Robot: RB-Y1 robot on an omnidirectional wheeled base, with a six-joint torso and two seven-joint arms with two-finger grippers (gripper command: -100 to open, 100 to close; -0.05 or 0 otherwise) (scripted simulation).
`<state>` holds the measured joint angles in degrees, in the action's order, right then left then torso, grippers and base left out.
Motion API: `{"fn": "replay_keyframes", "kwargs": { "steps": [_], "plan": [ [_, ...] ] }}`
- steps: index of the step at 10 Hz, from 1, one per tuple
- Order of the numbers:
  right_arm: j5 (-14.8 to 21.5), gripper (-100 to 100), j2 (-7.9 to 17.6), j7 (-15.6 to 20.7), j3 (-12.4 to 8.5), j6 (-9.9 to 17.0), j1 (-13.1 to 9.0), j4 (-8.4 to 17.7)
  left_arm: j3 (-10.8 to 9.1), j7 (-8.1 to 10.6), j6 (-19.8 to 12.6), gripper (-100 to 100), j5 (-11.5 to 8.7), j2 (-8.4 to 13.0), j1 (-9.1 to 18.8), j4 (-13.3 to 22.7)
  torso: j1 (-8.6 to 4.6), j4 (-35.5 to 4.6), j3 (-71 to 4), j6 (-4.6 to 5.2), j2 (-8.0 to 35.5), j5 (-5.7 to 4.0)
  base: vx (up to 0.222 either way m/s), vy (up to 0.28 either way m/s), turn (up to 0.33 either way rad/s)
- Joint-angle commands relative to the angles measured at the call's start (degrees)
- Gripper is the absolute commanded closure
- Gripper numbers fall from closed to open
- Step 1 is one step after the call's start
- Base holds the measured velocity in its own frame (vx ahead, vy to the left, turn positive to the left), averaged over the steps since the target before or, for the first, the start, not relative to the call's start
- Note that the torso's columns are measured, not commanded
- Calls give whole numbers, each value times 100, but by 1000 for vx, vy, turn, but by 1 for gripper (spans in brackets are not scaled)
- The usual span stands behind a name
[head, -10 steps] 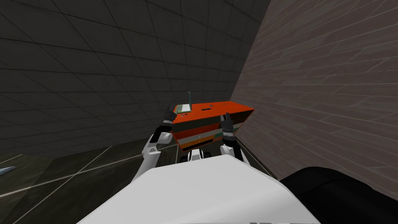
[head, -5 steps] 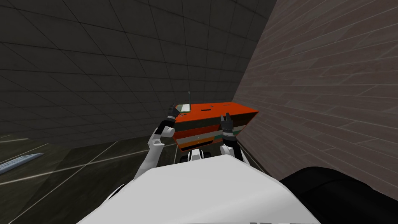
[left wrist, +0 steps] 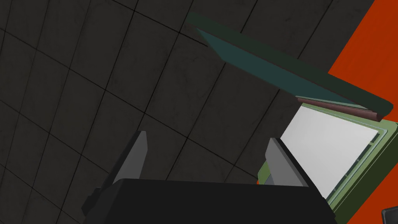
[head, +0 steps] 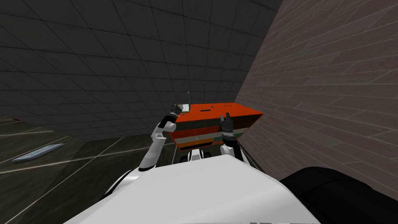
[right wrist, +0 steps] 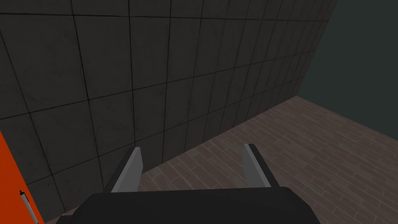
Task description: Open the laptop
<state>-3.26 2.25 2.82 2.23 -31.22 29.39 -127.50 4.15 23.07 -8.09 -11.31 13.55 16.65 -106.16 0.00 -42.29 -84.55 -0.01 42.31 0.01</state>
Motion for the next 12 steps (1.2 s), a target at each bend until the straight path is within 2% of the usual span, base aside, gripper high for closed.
{"fn": "replay_keyframes", "kwargs": {
  "steps": [1, 2, 3, 4, 5, 6, 7, 8, 10, 11, 12],
  "plan": [
    [0, 0, 0, 0, 0, 0, 0, 0, 27, 265, -310, -100, -26, 54, 406, 302, 2, 0, 0, 2, 0, -1, 17, -95, 120],
    [0, 0, 0, 0, 0, 0, 0, 0, 27, 265, -310, -100, -26, 54, 447, 302, -4, 1, -3, 0, -5, -2, 12, -83, 65],
    [0, 0, 0, 0, 0, 0, 0, 0, 42, 436, -508, -100, -48, 105, 679, 497, 1, 1, -2, 2, -4, -1, -1, -97, 107],
    [0, 0, 0, 0, 0, 0, 0, 0, 42, 436, -508, -100, -48, 105, 718, 497, -3, 0, 0, 0, 0, -1, -6, -90, 69],
    [0, 0, 0, 0, 0, 0, -1, 0, 58, 606, -706, -100, -70, 159, 940, 696, 0, 0, 1, 2, 2, -1, 5, -90, 118],
    [0, 0, 0, 0, 0, 0, 0, 0, 58, 606, -706, -100, -70, 159, 989, 696, 1, 1, -2, 0, -3, 0, 10, -79, 68],
    [0, 0, 0, 0, 0, 0, 0, 0, 73, 774, -903, -100, -91, 217, 1227, 897, 4, 2, -3, 2, -5, 0, 0, -93, 131],
    [0, 0, 0, 0, 0, 0, 0, 0, 73, 774, -903, -100, -91, 217, 1258, 897, -2, 1, -2, 0, -2, -1, -6, -88, 61],
    [0, 0, 0, 0, 0, 0, 0, 0, 102, 1101, -1263, -100, -132, 338, 1655, 1291, -6, 1, -2, 0, -4, -2, 5, -127, 131],
    [0, 0, -1, 0, 1, 0, 0, 0, 102, 1101, -1286, -100, -132, 338, 1781, 1295, -16, 2, -3, 1, -5, -5, -7, -108, 82],
    [0, 0, 0, 0, 0, 0, -1, 0, 116, 1258, -1469, -100, -151, 398, 1969, 1487, 2, 0, 0, 3, 0, -1, -2, -93, 102]
  ]
}}
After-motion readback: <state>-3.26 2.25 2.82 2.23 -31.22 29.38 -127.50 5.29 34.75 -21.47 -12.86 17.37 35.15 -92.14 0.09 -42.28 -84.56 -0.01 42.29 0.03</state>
